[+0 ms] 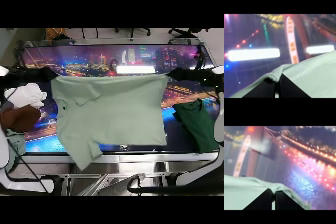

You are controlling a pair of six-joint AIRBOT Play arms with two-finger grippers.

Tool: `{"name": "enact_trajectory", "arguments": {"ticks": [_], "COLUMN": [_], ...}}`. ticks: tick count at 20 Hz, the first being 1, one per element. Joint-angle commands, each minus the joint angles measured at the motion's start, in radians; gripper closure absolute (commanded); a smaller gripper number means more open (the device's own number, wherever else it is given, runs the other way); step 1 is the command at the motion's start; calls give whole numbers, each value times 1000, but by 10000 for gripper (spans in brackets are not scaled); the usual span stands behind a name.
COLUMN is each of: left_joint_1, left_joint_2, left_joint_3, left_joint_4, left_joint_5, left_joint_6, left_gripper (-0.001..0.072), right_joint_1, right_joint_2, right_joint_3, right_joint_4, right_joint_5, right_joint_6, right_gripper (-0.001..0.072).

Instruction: Fold the shirts.

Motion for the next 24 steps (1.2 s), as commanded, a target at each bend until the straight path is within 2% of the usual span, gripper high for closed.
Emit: {"name": "enact_trajectory", "arguments": {"ticks": [1, 3, 6, 9, 12, 18, 19, 20, 21, 22, 24], "left_joint_1": [-42, -42, -47, -51, -66, -95, -95, -87, -74, -53, -13], "left_joint_2": [-213, -266, -305, -349, -388, -414, -405, -388, -368, -343, -291], "left_joint_3": [90, 184, 274, 296, 296, 298, 298, 298, 298, 298, 281], "left_joint_4": [31, 41, 219, 238, 237, 238, 239, 238, 239, 238, 237], "left_joint_5": [50, 26, -21, -10, 15, 43, 23, -15, -68, -147, -336], "left_joint_6": [-29, -65, -160, -158, -105, -74, -74, -85, -133, -185, -222], "left_gripper": [692, 692, 692, 691, 691, 685, 582, 159, 73, 73, 73], "right_joint_1": [7, 5, 10, 32, 51, 67, 67, 59, 43, 23, -22], "right_joint_2": [-155, -167, -164, -172, -179, -193, -187, -175, -152, -124, -60], "right_joint_3": [10, 16, 14, 2, -5, -5, -4, -4, 0, 3, -2], "right_joint_4": [22, 16, -52, -105, -108, -108, -109, -109, -132, -183, -281], "right_joint_5": [-59, -55, 16, 35, 35, 36, 44, 73, 131, 191, 322], "right_joint_6": [3, 2, 1, 16, 20, 31, 31, 31, 50, 109, 200], "right_gripper": [695, 695, 695, 695, 694, 693, 639, 461, 345, 339, 338]}}
